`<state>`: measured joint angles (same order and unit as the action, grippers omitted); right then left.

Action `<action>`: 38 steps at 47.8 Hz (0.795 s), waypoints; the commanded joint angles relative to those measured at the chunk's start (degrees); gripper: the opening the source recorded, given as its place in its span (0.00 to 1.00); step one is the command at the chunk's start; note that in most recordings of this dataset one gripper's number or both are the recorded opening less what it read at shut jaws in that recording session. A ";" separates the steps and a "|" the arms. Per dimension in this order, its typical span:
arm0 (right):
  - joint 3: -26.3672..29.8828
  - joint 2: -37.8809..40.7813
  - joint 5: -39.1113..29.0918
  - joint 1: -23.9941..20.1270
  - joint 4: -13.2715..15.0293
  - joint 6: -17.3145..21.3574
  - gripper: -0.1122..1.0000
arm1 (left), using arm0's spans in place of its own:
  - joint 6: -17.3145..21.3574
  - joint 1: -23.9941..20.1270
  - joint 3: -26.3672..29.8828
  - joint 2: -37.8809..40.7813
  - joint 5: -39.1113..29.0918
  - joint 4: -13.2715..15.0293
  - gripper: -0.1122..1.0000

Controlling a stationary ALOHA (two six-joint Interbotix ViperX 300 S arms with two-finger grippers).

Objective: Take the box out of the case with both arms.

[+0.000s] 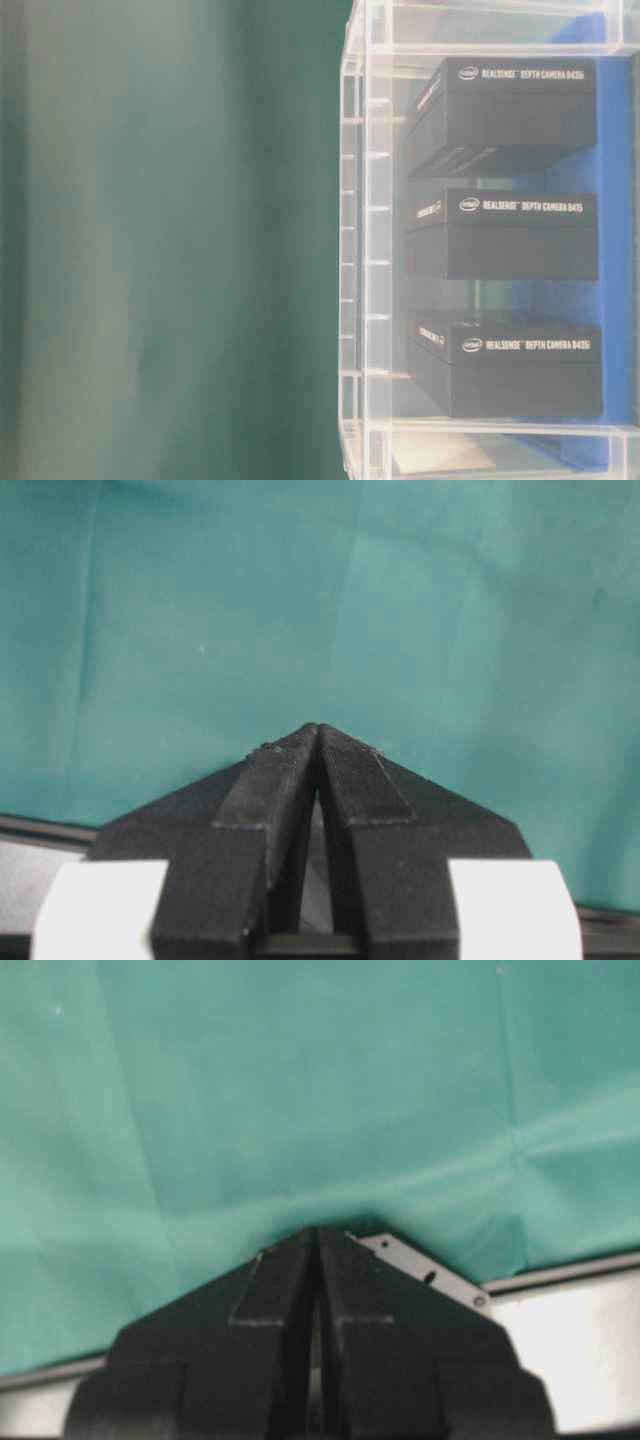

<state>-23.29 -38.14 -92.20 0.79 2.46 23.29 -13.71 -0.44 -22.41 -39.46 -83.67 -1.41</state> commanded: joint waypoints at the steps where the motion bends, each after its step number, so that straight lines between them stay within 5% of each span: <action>1: 1.49 0.09 -0.18 0.09 0.70 5.01 0.10 | -3.43 -0.09 1.23 -0.44 0.18 -0.18 0.10; 9: 1.49 0.00 -0.35 0.18 2.46 23.47 0.10 | -22.32 -0.09 1.41 -0.18 0.18 -0.88 0.10; 17: 1.49 0.00 -2.02 0.35 4.48 45.09 0.10 | -49.66 -1.32 1.41 0.35 -1.32 -1.67 0.10; 22: 1.49 0.00 -2.46 0.26 5.27 55.37 0.10 | -62.49 -1.49 1.32 0.35 -3.60 -1.85 0.10; 26: 1.49 0.00 -2.46 0.35 5.54 58.54 0.10 | -66.27 -1.49 1.32 0.35 -5.01 -2.02 0.10; 38: 1.49 0.09 -2.29 0.26 5.45 59.15 0.10 | -65.74 -1.58 1.32 0.35 -6.15 -2.11 0.10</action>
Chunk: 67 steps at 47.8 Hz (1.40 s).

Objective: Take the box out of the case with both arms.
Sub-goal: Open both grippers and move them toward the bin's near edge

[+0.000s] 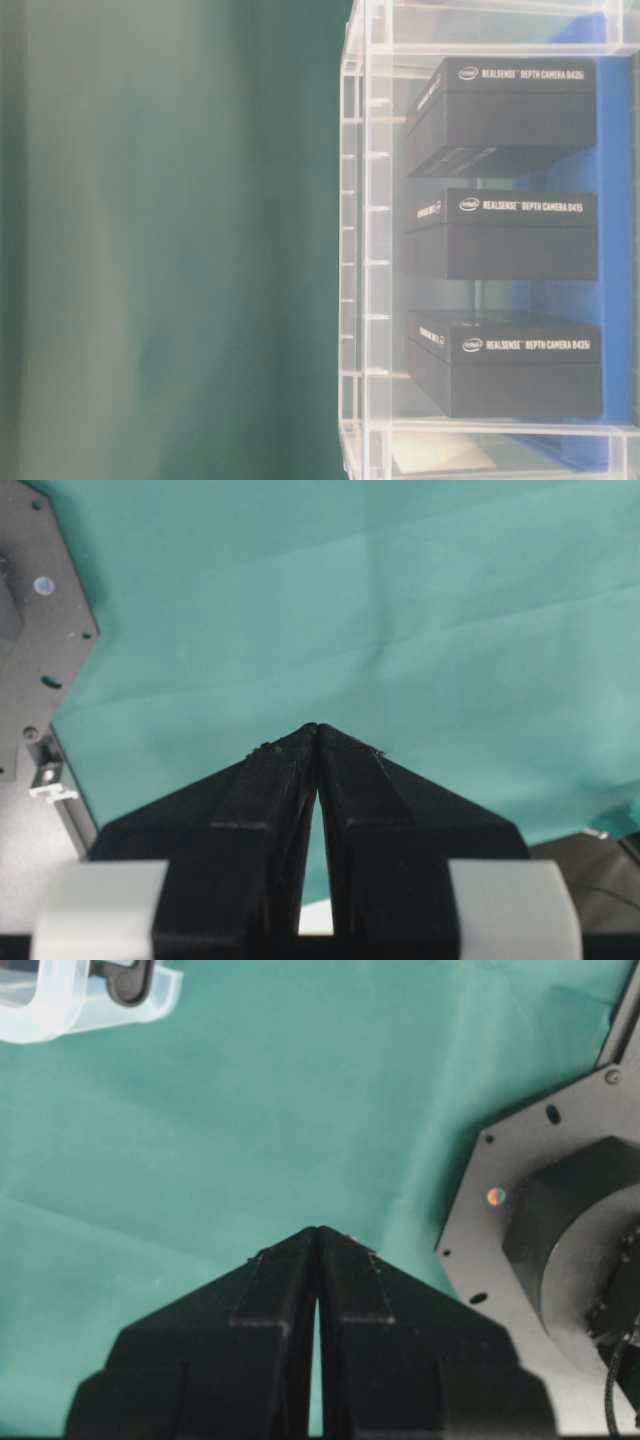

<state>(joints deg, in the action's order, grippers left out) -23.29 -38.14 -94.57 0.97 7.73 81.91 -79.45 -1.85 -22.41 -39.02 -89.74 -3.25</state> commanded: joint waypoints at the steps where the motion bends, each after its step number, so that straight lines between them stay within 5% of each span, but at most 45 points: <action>1: 1.58 0.18 0.18 0.18 0.18 0.53 0.10 | 0.00 -0.09 1.32 -0.09 -0.09 -0.26 0.10; 11: 1.49 2.02 1.32 4.04 0.97 -2.20 0.10 | 3.08 -3.52 1.32 0.00 -0.09 -1.14 0.10; 24: 1.58 4.04 4.75 20.39 1.05 -17.23 0.10 | 13.71 -15.73 0.53 0.35 0.44 -0.88 0.10; 35: 1.85 5.98 6.77 29.97 0.79 -24.87 0.10 | 23.20 -22.94 2.02 3.69 0.62 -0.53 0.10; 41: 2.11 6.59 6.86 31.29 0.62 -26.10 0.10 | 25.66 -24.52 2.90 5.01 0.97 -0.35 0.10; 67: 1.05 5.98 11.25 31.29 -2.99 -26.02 0.10 | 24.96 -24.17 2.81 5.36 0.26 1.23 0.10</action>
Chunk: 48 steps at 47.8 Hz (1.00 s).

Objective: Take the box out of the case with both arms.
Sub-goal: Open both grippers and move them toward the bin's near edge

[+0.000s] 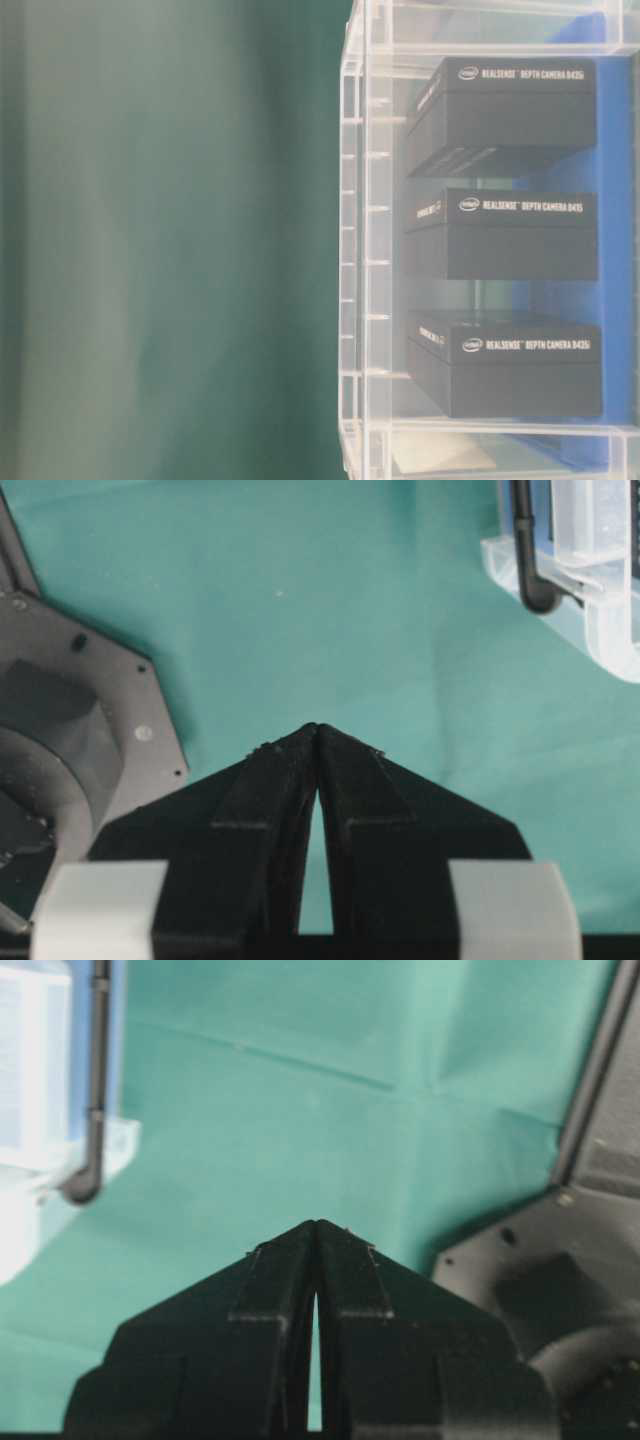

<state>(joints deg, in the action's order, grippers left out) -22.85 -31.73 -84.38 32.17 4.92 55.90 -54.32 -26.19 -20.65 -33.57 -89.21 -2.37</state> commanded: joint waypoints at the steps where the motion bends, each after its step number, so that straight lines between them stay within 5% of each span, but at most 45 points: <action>1: 0.44 -0.44 1.23 0.00 -0.18 0.09 0.11 | -0.26 0.18 1.05 0.00 -0.35 0.35 0.10; 5: 0.09 -0.44 1.14 -0.09 -0.18 0.18 0.22 | -1.14 0.18 0.79 -0.18 -0.53 0.35 0.10; 9: -0.26 -0.44 0.44 -0.09 -0.09 0.44 0.43 | -1.93 0.18 0.44 -0.44 -0.44 0.35 0.14; 17: -0.26 -0.44 -0.62 -0.09 0.79 0.79 0.87 | -6.33 0.97 -0.44 -1.32 0.26 0.97 0.51; 20: -0.35 -0.44 -1.05 -0.09 1.05 0.79 0.96 | -8.44 1.85 -0.35 -1.23 0.09 0.88 0.69; 25: -0.44 -0.44 -0.97 -0.18 1.05 0.88 0.97 | -9.05 2.11 -0.62 -1.23 0.00 0.79 0.88; 48: -0.44 -0.70 1.85 -0.35 1.05 0.97 0.97 | -9.67 2.02 -0.62 -1.05 0.00 -0.09 0.85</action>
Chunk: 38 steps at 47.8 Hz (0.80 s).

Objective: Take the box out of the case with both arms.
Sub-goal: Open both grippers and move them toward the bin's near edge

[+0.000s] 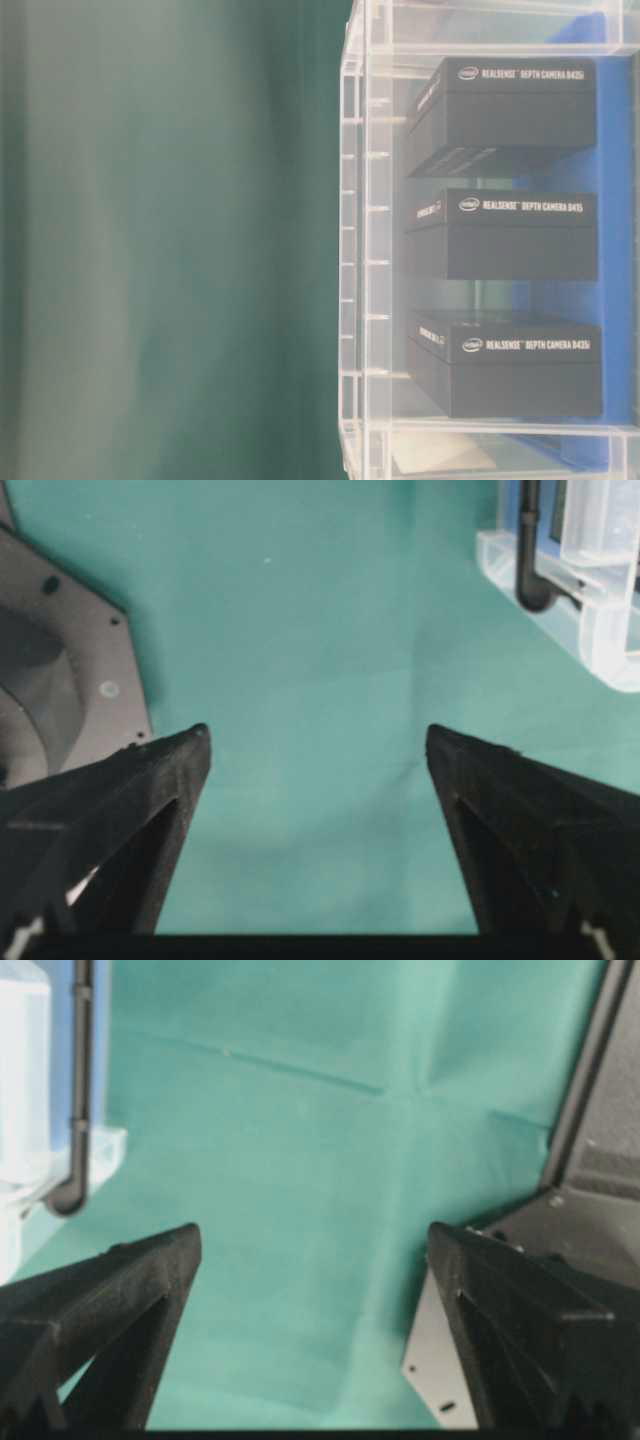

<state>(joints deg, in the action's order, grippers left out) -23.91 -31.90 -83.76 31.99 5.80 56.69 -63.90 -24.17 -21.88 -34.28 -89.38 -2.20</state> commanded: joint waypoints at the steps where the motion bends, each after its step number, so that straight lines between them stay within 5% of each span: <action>1: 0.62 -0.53 1.23 -0.18 0.18 0.18 0.97 | -0.18 0.00 0.62 -0.35 0.18 -0.26 0.85; 38: 0.53 -0.62 -1.49 -0.26 -0.26 3.34 0.97 | -4.75 0.00 1.05 0.44 0.00 -0.26 0.84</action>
<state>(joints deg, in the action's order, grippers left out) -23.91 -32.17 -85.25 31.90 5.63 59.94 -68.47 -24.17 -21.97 -33.66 -89.38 -2.29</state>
